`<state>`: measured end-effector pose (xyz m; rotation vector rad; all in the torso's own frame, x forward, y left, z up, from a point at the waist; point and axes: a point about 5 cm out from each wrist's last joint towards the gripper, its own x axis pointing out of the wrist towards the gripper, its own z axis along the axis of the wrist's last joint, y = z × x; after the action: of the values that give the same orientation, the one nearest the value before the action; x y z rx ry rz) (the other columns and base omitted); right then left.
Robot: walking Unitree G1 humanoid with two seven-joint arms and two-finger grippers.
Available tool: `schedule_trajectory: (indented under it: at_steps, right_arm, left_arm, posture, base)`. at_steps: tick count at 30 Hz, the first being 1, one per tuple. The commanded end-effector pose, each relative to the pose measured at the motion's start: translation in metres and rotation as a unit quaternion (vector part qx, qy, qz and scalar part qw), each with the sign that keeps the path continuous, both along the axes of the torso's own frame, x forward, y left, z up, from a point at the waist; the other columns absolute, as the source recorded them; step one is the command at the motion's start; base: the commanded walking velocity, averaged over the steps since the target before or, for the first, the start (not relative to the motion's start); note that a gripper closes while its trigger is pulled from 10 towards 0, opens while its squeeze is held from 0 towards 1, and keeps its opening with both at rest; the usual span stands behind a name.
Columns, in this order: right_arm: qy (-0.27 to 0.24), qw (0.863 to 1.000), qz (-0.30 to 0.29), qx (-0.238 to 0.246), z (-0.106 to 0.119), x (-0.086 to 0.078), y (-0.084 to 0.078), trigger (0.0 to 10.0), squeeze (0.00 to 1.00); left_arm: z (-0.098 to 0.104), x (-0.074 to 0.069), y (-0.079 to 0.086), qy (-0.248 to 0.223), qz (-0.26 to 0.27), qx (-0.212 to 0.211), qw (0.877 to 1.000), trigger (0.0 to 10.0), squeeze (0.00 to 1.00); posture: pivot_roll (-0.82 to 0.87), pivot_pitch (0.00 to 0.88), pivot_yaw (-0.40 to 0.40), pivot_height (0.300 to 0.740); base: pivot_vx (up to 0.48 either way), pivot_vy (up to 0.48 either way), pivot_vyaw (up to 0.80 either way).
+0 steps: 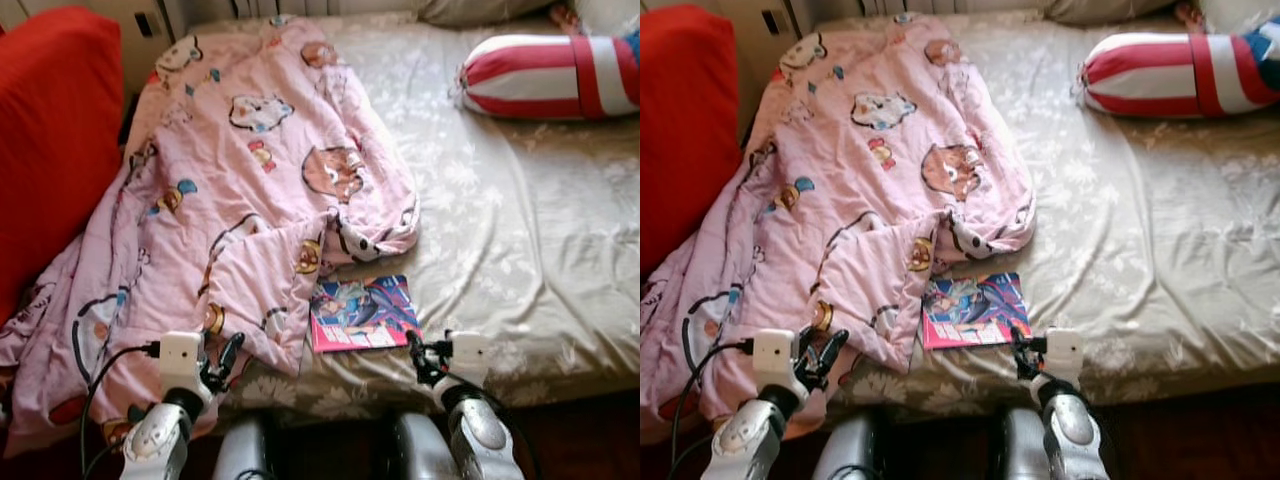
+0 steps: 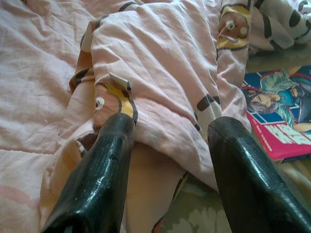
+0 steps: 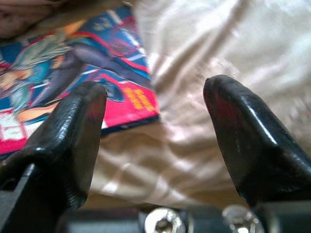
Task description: Clean up the room
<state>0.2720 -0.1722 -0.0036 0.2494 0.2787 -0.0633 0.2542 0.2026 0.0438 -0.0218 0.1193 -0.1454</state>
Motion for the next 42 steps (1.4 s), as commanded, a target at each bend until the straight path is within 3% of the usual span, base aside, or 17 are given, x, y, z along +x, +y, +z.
schedule_trajectory:
  at_steps: [1, 6, 7, 8, 9, 12, 13, 14, 22, 29, 37, 42]
  right_arm:
    - [0.025, 0.998, -0.037, 0.047, -0.008, -0.004, -0.003, 10.0, 0.00]
    - [0.026, 0.993, -0.068, 0.096, -0.006, 0.002, -0.006, 10.0, 0.00]
    - [0.023, 0.991, -0.073, 0.112, -0.003, 0.006, -0.008, 10.0, 0.56]
    - [0.023, 0.991, -0.073, 0.112, -0.003, 0.006, -0.008, 10.0, 0.56]
    - [0.021, 0.990, -0.077, 0.118, -0.002, 0.008, -0.009, 10.0, 1.00]
    - [0.024, 0.989, -0.069, 0.130, 0.002, 0.015, -0.007, 10.0, 1.00]
    - [0.022, 0.989, -0.069, 0.127, 0.004, 0.017, -0.008, 10.0, 0.05]
    - [0.019, 0.989, -0.072, 0.131, 0.005, 0.019, -0.008, 10.0, 0.00]
    - [-0.026, 0.983, -0.053, 0.173, 0.024, 0.038, -0.001, 10.0, 0.00]
    - [-0.047, 0.979, -0.047, 0.195, 0.031, 0.043, 0.004, 10.0, 0.00]
    - [-0.055, 0.974, -0.069, 0.208, 0.028, 0.040, -0.005, 10.0, 0.00]
    - [-0.087, 0.968, -0.094, 0.214, 0.034, 0.040, -0.017, 10.0, 0.00]
  left_arm:
    - [-0.003, -0.005, 0.005, 0.013, -0.002, 0.011, 1.000, 10.0, 0.00]
    - [-0.001, -0.009, 0.009, 0.017, -0.004, 0.020, 1.000, 10.0, 0.00]
    - [-0.001, -0.010, 0.011, 0.018, -0.005, 0.023, 1.000, 10.0, 0.00]
    - [-0.001, -0.010, 0.011, 0.018, -0.005, 0.023, 1.000, 10.0, 0.00]
    - [0.000, -0.012, 0.012, 0.018, -0.005, 0.025, 1.000, 10.0, 0.00]
    - [0.001, -0.016, 0.016, 0.021, -0.010, 0.033, 0.999, 10.0, 0.00]
    - [0.001, -0.017, 0.016, 0.022, -0.012, 0.036, 0.999, 10.0, 0.00]
    - [0.002, -0.019, 0.017, 0.022, -0.014, 0.038, 0.999, 10.0, 0.00]
    - [0.005, -0.037, 0.029, 0.037, -0.012, 0.055, 0.998, 10.0, 0.00]
    - [0.007, -0.050, 0.035, 0.049, -0.008, 0.062, 0.997, 10.0, 0.00]
    - [0.011, -0.063, 0.043, 0.065, -0.007, 0.071, 0.995, 10.0, 0.00]
    - [0.012, -0.069, 0.046, 0.075, -0.006, 0.076, 0.994, 10.0, 0.00]
  posture:
    - [0.08, 0.248, 0.046, 0.606]
    - [0.11, 0.257, 0.070, 0.606]
    - [0.12, 0.260, 0.075, 0.606]
    - [0.12, 0.260, 0.075, 0.606]
    - [0.13, 0.264, 0.083, 0.606]
    - [0.14, 0.276, 0.094, 0.606]
    - [0.14, 0.276, 0.094, 0.606]
    - [0.15, 0.283, 0.101, 0.606]
    - [0.20, 0.314, 0.132, 0.606]
    - [0.23, 0.333, 0.150, 0.606]
    - [0.25, 0.356, 0.177, 0.606]
    - [0.25, 0.368, 0.186, 0.606]
  base:
    - [0.000, 0.000, 0.00]
    - [0.000, 0.000, 0.00]
    - [0.000, 0.000, 0.00]
    - [0.000, 0.000, 0.00]
    - [0.000, 0.000, 0.00]
    - [0.000, 0.000, 0.00]
    - [0.000, 0.000, 0.00]
    - [0.000, 0.000, 0.00]
    - [0.000, 0.000, 0.00]
    - [0.000, 0.000, 0.00]
    - [0.000, 0.000, 0.00]
    - [0.000, 0.000, 0.00]
